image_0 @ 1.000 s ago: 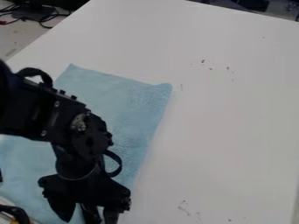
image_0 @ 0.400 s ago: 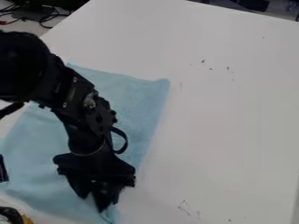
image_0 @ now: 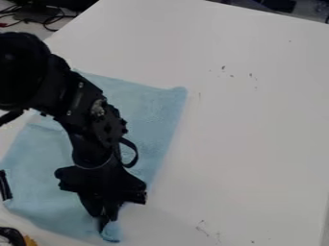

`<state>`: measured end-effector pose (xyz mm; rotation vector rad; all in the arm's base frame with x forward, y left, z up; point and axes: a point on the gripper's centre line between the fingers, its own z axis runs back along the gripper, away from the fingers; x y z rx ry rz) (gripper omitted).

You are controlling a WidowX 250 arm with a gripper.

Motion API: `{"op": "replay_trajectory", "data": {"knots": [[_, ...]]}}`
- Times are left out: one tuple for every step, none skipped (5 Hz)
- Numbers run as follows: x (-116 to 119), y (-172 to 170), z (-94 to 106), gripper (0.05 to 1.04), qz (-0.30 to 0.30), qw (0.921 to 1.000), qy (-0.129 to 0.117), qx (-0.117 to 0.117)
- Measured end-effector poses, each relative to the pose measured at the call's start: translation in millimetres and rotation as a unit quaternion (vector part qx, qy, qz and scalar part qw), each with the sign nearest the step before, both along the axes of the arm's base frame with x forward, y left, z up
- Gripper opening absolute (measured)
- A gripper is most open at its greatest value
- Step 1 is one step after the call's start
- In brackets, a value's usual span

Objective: Push the bottom right corner of the cloth slightly

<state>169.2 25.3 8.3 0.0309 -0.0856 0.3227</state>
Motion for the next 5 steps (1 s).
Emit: {"op": "replay_trajectory", "data": {"knots": [[-1.6,2.2,3.5,0.183,0.015,0.9999,0.0,0.006],[-0.7,1.0,5.8,0.417,0.015,0.9998,-0.006,0.006],[-3.5,1.9,9.3,0.732,0.019,0.9998,-0.003,0.01],[-4.2,1.0,10.5,0.988,0.017,0.9998,-0.001,0.012],[-5.6,2.0,16.5,1.003,0.021,0.9996,-0.001,0.016]]}}
